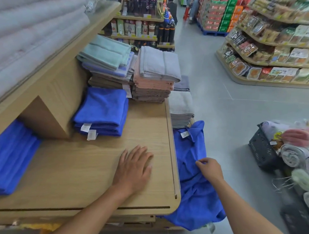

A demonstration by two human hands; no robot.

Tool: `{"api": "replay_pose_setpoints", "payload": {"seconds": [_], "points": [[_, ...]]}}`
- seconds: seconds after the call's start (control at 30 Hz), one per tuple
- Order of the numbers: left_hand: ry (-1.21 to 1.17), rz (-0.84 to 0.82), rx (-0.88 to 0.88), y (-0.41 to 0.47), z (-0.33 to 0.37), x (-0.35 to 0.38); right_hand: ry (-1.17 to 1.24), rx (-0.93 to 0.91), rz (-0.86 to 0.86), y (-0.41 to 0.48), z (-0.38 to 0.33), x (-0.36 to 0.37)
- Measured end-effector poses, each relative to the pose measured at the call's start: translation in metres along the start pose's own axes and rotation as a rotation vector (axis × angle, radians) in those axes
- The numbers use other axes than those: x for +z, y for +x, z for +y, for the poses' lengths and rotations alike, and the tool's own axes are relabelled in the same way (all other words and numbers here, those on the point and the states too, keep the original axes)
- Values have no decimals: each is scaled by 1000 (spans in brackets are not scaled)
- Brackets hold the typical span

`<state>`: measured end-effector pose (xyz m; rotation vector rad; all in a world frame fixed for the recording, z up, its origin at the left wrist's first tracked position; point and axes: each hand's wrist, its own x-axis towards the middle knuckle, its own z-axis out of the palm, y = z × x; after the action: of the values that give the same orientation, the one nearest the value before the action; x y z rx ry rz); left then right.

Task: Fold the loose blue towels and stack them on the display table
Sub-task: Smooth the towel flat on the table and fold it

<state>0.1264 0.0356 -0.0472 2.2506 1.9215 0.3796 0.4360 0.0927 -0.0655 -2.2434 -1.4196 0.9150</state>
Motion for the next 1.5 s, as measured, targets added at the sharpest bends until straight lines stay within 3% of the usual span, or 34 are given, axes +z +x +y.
{"api": "replay_pose_setpoints", "payload": {"seconds": [0.23, 0.4, 0.5, 0.7, 0.83, 0.97, 1.07, 1.17, 1.23, 1.3, 1.43, 1.5], "points": [[13, 30, 1, 0, -1, 4, -19, -102, -68, -7, -20, -14], [14, 32, 8, 1, -2, 6, -338, -168, -109, -16, -32, -32], [6, 38, 10, 1, -1, 5, -88, -176, -142, -24, -39, -43], [-57, 56, 25, 0, -2, -1, 294, -286, 10, -61, -79, -88], [-301, 142, 138, -10, 0, -13, 602, -327, -55, -101, -118, -124], [-591, -47, 287, -30, 30, -26, 895, -389, -212, -147, -165, -154], [-871, -152, 217, -35, 59, -45, 1054, -442, -414, -174, -203, -175], [-1421, -199, 17, -27, 71, -84, 1139, -548, -483, -189, -247, -195], [-1677, -254, -121, -19, 65, -113, 1170, -607, -475, -193, -276, -209], [-1771, -266, -194, -15, 55, -141, 1167, -629, -449, -187, -303, -219], [-1695, -110, -227, -25, 27, -161, 1013, -617, -351, -152, -346, -210], [-1636, -47, -263, -39, 12, -159, 809, -609, -104, -119, -352, -187]]}}
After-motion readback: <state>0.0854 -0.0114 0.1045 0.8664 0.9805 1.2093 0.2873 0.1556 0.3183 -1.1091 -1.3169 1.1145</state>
